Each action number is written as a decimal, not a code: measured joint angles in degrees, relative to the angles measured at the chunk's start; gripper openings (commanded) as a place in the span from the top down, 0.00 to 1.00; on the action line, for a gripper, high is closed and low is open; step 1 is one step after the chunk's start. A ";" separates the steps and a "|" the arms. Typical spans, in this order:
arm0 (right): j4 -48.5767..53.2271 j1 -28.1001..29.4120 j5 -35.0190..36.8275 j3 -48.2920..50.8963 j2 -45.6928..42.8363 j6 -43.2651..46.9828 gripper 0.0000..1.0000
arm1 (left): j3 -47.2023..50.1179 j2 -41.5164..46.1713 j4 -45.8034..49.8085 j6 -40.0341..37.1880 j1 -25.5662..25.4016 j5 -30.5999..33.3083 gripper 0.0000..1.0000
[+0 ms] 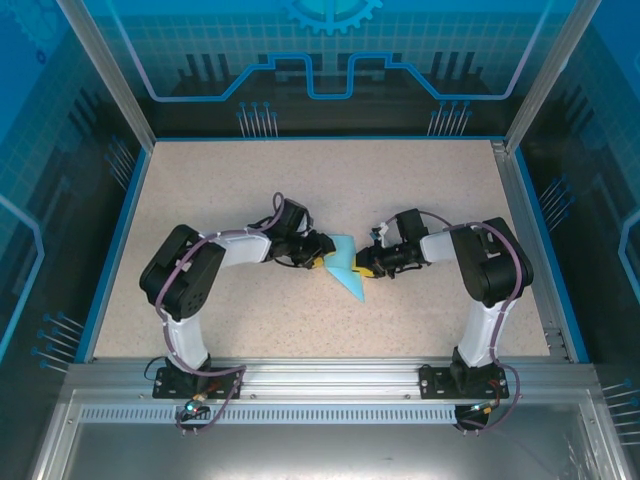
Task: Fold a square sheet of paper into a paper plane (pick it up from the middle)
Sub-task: Fold the wing for the fifth time at the center of the table.
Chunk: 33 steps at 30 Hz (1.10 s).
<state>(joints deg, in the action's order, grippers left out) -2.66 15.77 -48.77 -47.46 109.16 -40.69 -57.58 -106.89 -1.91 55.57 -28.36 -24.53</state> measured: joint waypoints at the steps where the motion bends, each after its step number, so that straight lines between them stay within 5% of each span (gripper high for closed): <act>1: 0.00 0.00 -0.04 0.00 0.00 0.00 0.80 | -0.37 -0.31 -0.17 -0.02 0.00 -0.04 0.68; 12: 1.57 0.24 0.48 -0.66 -1.29 0.26 0.67 | -2.40 -1.79 -0.11 -0.50 0.00 -0.63 0.92; 21: 13.09 2.21 20.02 -1.16 -17.73 4.90 0.51 | -2.71 -1.49 -0.15 -0.31 0.00 -0.33 0.97; 27: 19.47 16.55 40.76 -2.29 -28.20 10.56 0.51 | -2.69 0.09 -0.26 0.04 0.02 0.63 0.97; 33: 25.14 34.67 63.32 -5.05 -24.52 11.19 0.51 | -2.51 0.52 -1.05 0.04 0.20 0.68 0.97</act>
<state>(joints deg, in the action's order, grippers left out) 22.48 50.43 14.55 -52.51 84.64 -29.50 -60.10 -106.37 -2.96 55.61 -28.16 -23.86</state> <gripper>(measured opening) 0.499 0.060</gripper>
